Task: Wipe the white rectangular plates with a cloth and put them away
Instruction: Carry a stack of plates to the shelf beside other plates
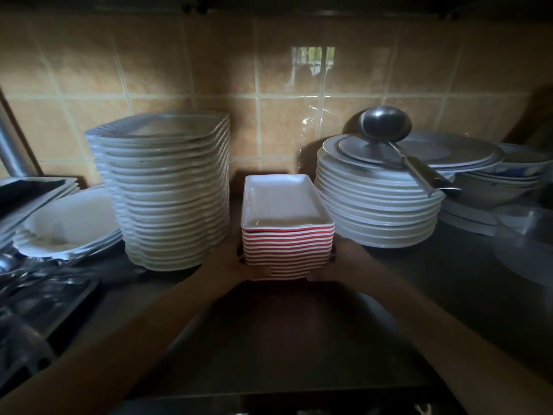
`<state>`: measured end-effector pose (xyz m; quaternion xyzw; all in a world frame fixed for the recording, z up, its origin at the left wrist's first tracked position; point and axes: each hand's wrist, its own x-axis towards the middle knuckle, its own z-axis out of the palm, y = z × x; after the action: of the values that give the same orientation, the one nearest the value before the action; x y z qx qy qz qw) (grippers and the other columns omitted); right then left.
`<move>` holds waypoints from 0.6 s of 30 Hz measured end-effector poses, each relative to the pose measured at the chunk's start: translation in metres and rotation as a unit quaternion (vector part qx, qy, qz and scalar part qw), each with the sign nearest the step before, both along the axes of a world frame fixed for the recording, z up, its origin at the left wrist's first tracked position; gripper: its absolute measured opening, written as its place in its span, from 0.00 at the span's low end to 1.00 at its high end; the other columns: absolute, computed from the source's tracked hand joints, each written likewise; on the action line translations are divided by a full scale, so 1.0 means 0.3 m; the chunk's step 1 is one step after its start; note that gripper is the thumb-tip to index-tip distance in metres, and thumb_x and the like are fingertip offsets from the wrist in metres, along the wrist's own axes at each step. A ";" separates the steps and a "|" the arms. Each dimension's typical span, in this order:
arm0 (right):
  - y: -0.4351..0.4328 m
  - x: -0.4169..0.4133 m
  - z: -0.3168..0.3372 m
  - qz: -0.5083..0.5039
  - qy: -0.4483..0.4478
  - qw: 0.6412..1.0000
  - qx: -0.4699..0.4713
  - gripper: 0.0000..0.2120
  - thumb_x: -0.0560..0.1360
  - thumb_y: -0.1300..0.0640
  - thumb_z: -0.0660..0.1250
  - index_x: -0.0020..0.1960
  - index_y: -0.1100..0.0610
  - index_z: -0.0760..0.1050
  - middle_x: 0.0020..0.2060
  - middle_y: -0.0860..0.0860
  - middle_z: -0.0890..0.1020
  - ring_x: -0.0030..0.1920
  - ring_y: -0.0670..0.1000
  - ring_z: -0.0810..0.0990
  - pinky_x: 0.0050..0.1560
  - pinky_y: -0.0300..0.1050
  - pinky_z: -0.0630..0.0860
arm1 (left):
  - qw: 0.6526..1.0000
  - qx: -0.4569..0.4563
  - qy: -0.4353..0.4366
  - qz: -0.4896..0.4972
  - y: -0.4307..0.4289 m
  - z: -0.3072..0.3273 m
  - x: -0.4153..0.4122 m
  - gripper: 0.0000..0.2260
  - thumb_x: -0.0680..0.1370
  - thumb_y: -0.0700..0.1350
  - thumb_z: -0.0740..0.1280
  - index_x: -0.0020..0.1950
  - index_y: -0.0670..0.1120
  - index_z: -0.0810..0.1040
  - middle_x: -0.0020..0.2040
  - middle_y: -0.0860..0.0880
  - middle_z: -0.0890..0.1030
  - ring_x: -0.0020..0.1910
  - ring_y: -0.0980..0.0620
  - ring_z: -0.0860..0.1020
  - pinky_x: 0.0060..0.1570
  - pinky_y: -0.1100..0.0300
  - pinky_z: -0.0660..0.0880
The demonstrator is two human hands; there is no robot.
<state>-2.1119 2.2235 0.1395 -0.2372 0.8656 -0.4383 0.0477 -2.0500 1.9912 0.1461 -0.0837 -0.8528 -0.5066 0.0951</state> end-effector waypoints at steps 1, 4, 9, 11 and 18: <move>0.000 -0.001 -0.002 -0.020 0.016 1.000 0.005 0.45 0.58 0.58 0.82 0.71 0.51 0.67 0.61 0.48 0.78 0.61 0.49 0.76 0.60 0.42 0.73 | 1.000 -0.009 0.003 0.013 -0.007 -0.009 -0.005 0.38 0.64 0.43 0.79 0.70 0.52 0.66 0.58 0.61 0.74 0.56 0.65 0.74 0.45 0.83 0.66; -0.002 -0.008 0.003 -0.038 0.046 0.998 0.024 0.44 0.57 0.54 0.82 0.69 0.50 0.69 0.60 0.47 0.79 0.60 0.47 0.76 0.55 0.33 0.68 | 0.999 -0.011 0.009 0.034 -0.028 -0.025 -0.022 0.36 0.63 0.46 0.79 0.68 0.52 0.69 0.55 0.63 0.76 0.49 0.74 0.75 0.42 0.84 0.67; -0.040 -0.030 0.010 -0.072 0.067 0.995 0.033 0.40 0.59 0.55 0.82 0.68 0.54 0.71 0.60 0.51 0.80 0.60 0.51 0.77 0.55 0.36 0.69 | 0.996 -0.041 0.040 0.069 -0.026 -0.027 -0.061 0.34 0.64 0.47 0.78 0.68 0.51 0.70 0.57 0.64 0.75 0.53 0.71 0.74 0.50 0.79 0.66; -0.052 -0.046 0.012 -0.082 0.079 0.993 0.031 0.39 0.60 0.56 0.82 0.68 0.55 0.71 0.60 0.52 0.80 0.60 0.53 0.77 0.54 0.35 0.68 | 0.992 -0.068 0.042 0.102 -0.024 -0.029 -0.078 0.31 0.66 0.49 0.77 0.67 0.51 0.72 0.57 0.61 0.75 0.56 0.62 0.74 0.53 0.69 0.67; -0.093 -0.080 0.001 -0.120 0.116 0.986 0.000 0.36 0.60 0.56 0.81 0.66 0.58 0.74 0.57 0.55 0.81 0.57 0.55 0.79 0.45 0.27 0.63 | 0.984 -0.056 0.029 0.166 0.006 -0.029 -0.123 0.17 0.70 0.47 0.74 0.58 0.44 0.81 0.53 0.45 0.83 0.53 0.49 0.80 0.52 0.59 0.73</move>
<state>-2.1359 2.1958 0.1399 -0.1809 0.8875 -0.4103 -0.1058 -2.0869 1.9931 0.1373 0.0394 -0.8788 -0.4325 0.1978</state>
